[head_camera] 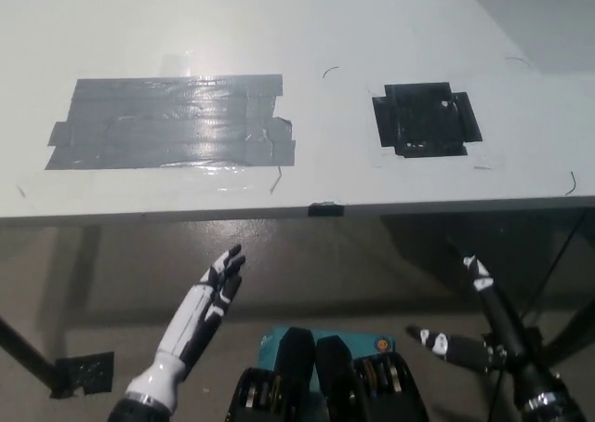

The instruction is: A toilet paper roll is kept on the black spot on the desk infront of the robot and the robot inserts its right thumb into the hole in the centre to grab the roll. Then it passes the roll to a person.

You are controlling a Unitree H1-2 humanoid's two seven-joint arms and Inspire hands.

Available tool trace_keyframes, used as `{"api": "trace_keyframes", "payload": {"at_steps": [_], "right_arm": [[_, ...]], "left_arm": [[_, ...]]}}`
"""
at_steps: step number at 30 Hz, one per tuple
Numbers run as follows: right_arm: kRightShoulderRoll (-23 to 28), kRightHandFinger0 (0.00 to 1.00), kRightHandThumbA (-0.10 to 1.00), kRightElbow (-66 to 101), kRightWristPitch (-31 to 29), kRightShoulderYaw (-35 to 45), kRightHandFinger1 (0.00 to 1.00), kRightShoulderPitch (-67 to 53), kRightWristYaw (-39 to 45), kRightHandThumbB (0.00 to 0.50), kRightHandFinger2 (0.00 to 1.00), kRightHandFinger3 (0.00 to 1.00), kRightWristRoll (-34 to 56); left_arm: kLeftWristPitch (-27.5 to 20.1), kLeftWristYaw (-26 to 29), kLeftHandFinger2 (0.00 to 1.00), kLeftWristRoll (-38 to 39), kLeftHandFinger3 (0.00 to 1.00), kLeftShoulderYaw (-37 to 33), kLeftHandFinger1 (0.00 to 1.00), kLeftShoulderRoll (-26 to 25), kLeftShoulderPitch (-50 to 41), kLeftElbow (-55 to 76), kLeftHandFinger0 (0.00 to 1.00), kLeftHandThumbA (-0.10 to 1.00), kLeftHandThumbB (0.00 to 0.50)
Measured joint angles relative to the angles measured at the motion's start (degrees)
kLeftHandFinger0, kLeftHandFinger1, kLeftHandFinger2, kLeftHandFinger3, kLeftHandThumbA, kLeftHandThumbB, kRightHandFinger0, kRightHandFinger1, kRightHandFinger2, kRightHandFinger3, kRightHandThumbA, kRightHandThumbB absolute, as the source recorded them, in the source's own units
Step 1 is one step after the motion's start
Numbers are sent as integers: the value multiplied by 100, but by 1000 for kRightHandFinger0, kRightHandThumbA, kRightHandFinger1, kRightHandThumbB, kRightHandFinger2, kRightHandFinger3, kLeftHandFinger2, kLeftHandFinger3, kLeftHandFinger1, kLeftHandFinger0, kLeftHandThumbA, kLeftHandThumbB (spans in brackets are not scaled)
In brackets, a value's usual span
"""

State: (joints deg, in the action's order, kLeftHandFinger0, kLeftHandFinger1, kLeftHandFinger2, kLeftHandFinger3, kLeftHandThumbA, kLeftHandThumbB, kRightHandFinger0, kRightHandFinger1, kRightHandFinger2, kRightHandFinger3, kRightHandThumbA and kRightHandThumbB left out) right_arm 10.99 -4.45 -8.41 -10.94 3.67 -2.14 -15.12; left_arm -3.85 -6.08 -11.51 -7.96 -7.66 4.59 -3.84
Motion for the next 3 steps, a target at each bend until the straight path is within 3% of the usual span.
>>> {"api": "trace_keyframes", "payload": {"at_steps": [3], "right_arm": [[0, 1000, 890, -31, -75, -10, 1000, -81, 1, 329, 1000, 1000, -14]], "left_arm": [[-33, 4, 1000, -27, 1000, -20, 1000, 39, -108, 6, 1000, 1000, 141]]}}
